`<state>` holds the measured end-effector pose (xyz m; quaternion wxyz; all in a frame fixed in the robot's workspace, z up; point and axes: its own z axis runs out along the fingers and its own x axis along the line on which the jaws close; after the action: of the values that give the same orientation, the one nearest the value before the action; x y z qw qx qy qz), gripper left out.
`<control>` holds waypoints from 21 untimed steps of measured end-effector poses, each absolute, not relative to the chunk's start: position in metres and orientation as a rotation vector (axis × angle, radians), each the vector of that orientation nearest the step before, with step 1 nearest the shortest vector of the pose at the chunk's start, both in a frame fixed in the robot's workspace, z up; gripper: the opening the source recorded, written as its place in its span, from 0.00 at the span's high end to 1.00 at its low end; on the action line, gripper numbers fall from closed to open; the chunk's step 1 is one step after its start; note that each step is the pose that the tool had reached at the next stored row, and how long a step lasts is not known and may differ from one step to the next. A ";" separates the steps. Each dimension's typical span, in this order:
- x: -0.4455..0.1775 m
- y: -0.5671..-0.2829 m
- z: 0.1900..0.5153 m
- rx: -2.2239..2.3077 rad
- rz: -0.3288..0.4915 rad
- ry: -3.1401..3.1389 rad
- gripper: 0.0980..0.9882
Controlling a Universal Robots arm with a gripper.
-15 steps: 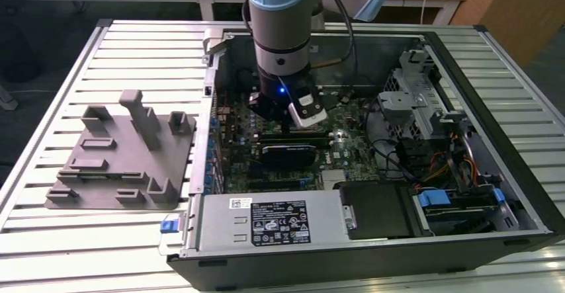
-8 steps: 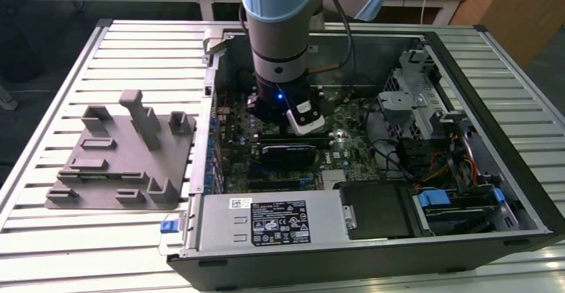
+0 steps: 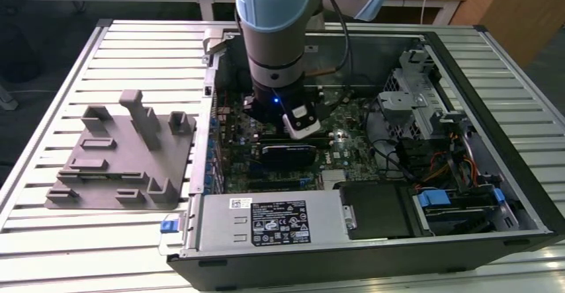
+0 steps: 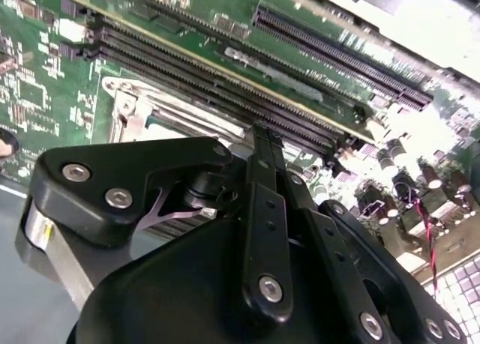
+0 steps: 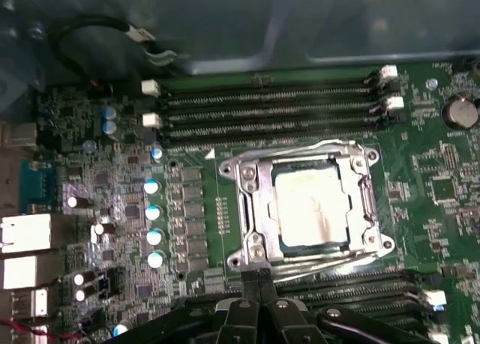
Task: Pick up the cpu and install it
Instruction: 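Install the second cpu locking lever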
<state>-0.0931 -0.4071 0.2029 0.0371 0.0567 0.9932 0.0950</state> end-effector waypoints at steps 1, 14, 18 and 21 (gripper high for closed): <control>-0.093 -0.408 0.203 0.173 0.300 3.048 0.99; -0.097 -0.409 0.194 0.163 0.405 3.042 0.99; -0.098 -0.409 0.191 0.159 0.425 3.040 0.99; -0.099 -0.410 0.190 0.157 0.432 3.040 0.99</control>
<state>-0.0990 -0.4096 0.1902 0.0337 0.0510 0.9882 0.1403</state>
